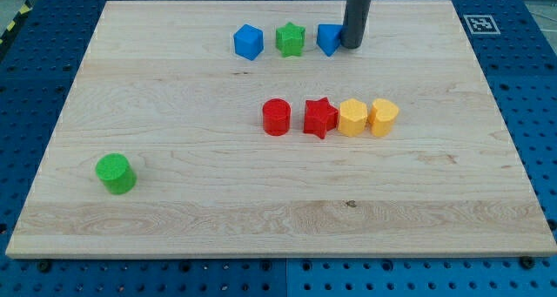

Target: Move your arm below the green circle

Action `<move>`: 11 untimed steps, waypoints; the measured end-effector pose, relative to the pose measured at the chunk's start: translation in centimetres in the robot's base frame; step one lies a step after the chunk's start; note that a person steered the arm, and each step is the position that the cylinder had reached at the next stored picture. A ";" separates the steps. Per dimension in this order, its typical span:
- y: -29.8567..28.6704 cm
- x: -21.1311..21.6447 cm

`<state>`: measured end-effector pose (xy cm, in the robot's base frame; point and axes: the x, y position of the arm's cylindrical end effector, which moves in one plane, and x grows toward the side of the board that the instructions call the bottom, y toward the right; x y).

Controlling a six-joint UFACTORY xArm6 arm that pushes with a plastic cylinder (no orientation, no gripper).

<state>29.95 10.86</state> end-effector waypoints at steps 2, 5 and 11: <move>-1.7 0.0; -5.1 6.3; -22.8 30.7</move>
